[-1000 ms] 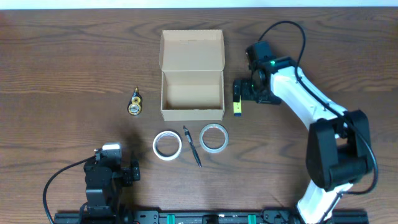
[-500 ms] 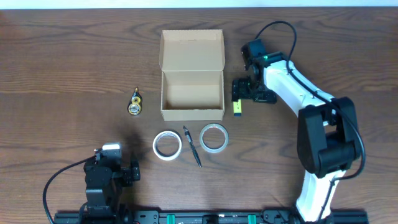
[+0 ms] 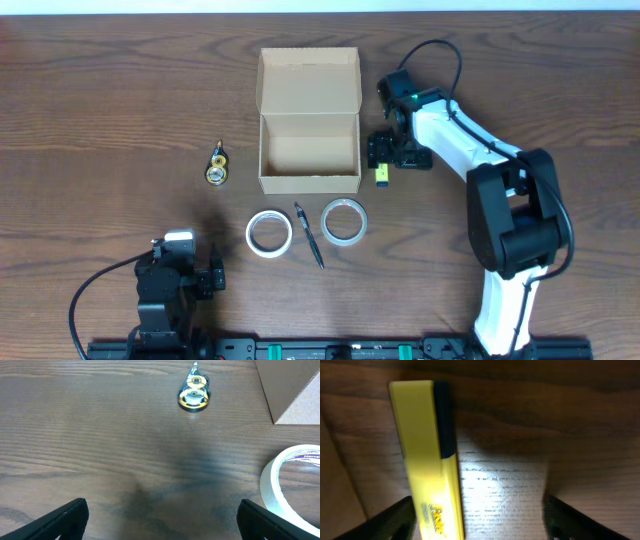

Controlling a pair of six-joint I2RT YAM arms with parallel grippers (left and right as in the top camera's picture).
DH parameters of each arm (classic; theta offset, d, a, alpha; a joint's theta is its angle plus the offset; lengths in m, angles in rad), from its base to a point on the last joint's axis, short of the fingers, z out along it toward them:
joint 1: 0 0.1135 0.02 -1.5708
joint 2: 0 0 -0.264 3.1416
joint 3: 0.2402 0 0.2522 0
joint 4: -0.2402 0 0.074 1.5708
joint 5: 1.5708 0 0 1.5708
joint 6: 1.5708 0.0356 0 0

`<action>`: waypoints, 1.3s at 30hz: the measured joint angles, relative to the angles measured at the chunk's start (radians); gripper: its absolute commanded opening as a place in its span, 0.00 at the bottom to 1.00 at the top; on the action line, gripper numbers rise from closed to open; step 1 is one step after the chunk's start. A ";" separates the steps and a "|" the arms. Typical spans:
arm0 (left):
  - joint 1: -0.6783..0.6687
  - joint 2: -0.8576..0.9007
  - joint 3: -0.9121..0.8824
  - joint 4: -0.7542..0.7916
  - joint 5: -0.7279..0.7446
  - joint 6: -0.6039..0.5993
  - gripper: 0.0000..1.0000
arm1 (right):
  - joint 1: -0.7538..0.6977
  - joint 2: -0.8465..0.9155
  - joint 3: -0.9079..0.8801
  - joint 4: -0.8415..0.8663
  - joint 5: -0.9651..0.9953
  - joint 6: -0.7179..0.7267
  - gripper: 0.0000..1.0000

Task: Pack container
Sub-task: 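Move the right gripper to the yellow highlighter and grasp it, then carry the highlighter into the box with the right gripper and release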

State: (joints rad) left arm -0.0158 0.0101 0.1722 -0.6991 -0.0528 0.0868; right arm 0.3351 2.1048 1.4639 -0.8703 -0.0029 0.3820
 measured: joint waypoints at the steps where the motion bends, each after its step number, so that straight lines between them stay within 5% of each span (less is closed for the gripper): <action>1: 0.000 0.000 0.000 0.000 0.000 0.000 0.95 | 0.000 0.001 0.002 0.000 0.000 0.002 0.54; 6: 0.000 0.000 0.000 0.000 0.000 0.000 0.95 | 0.000 0.002 0.002 0.004 -0.001 -0.001 0.17; 11: 0.000 0.000 0.000 0.000 0.000 0.000 0.95 | 0.000 0.002 0.012 -0.032 0.008 0.001 0.02; 24: 0.000 0.000 0.000 0.000 0.000 0.000 0.95 | 0.052 -0.005 0.370 -0.388 0.118 -0.051 0.01; 31: 0.000 0.000 0.000 0.000 0.000 0.000 0.95 | 0.225 -0.013 0.569 -0.339 0.139 -0.132 0.03; 39: 0.000 0.000 0.000 0.000 0.000 0.000 0.96 | 0.273 -0.014 0.577 -0.231 0.143 -0.175 0.02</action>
State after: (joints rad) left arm -0.0158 0.0101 0.1722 -0.6991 -0.0528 0.0868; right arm 0.6083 2.0911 2.0411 -1.1011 0.1398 0.2073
